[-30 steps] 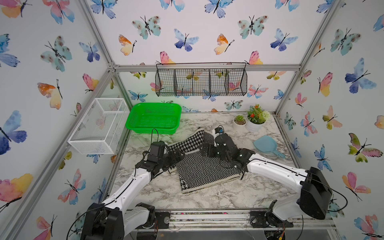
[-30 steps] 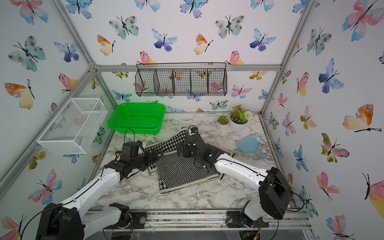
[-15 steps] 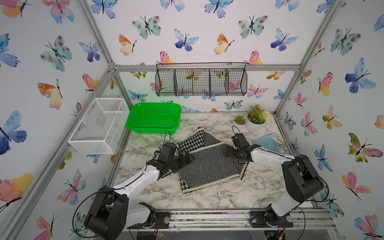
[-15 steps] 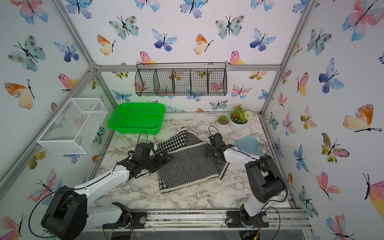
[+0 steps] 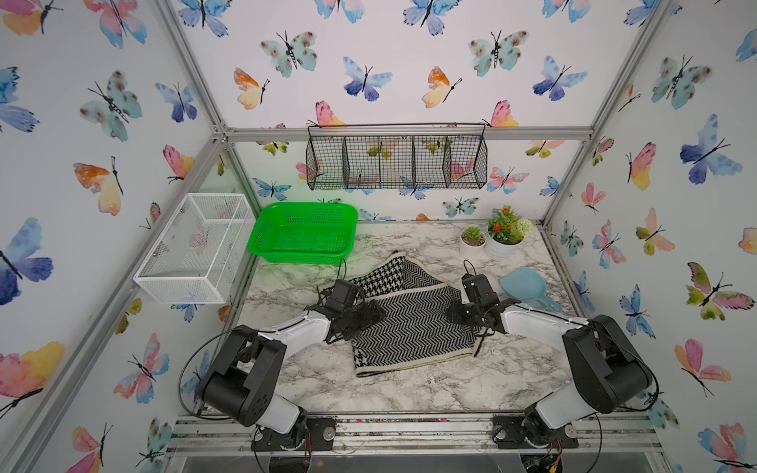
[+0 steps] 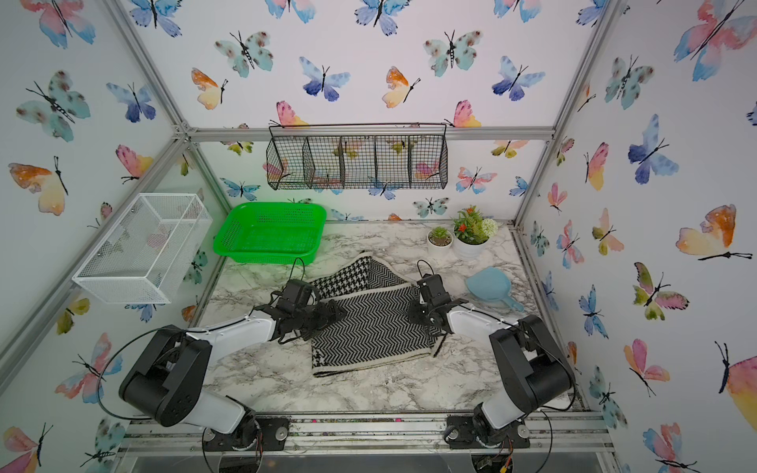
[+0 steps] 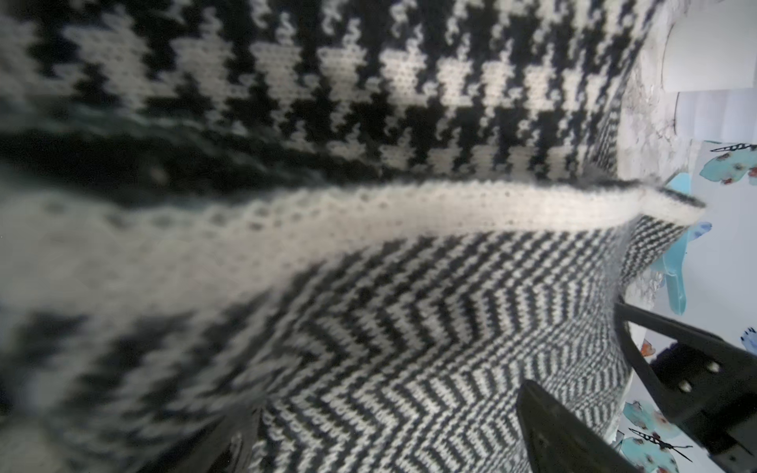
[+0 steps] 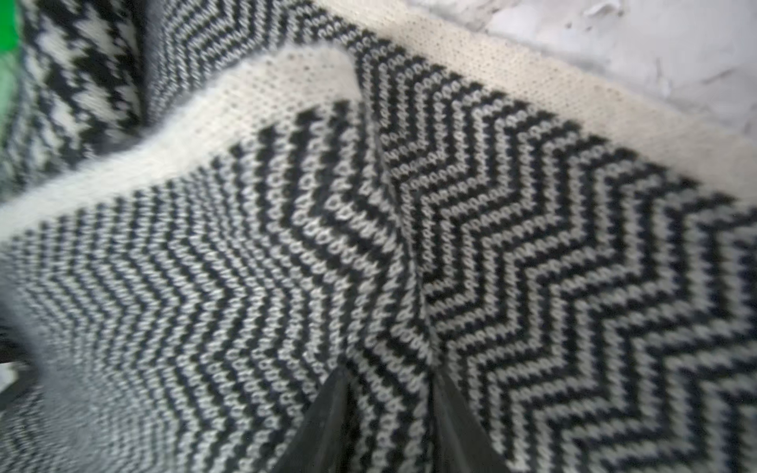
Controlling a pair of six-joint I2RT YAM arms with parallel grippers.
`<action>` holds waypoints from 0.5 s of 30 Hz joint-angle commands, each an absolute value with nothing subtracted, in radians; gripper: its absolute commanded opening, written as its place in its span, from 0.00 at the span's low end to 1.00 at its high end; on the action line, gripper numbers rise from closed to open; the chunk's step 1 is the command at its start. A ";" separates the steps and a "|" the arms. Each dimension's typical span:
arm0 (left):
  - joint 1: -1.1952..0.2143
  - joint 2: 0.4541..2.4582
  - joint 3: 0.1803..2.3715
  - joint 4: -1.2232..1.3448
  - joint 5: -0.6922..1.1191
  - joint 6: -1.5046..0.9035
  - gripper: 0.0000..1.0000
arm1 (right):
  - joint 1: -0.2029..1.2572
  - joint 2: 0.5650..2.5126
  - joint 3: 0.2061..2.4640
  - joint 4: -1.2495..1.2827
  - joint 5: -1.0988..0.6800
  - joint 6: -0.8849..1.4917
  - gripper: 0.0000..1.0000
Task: Roll up the scarf and place it into the basket
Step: Adjust the scarf at the center of the board.
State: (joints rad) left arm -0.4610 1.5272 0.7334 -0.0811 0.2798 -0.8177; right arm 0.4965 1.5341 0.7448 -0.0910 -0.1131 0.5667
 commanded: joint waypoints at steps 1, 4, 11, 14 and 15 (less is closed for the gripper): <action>-0.447 1.583 0.749 -0.109 0.226 -0.781 0.99 | 0.497 1.493 0.716 -0.080 -0.188 0.591 0.21; -0.447 1.565 0.740 -0.094 0.239 -0.796 0.99 | 0.497 1.452 0.693 -0.069 -0.199 0.605 0.02; -0.446 1.451 0.748 -0.172 0.203 -0.783 0.98 | 0.499 1.349 0.660 -0.057 -0.271 0.665 0.01; -0.443 1.400 0.781 -0.237 0.208 -0.775 0.98 | 0.500 1.284 0.635 -0.061 -0.282 0.710 0.01; -0.443 1.373 0.785 -0.251 0.207 -0.778 0.98 | 0.503 1.260 0.623 -0.058 -0.287 0.728 0.01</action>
State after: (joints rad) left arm -0.4503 1.4425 0.7540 -0.1673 0.2329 -0.8001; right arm 0.4973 1.3090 0.6487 -0.0654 -0.2417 0.6701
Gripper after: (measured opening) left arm 0.984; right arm 0.059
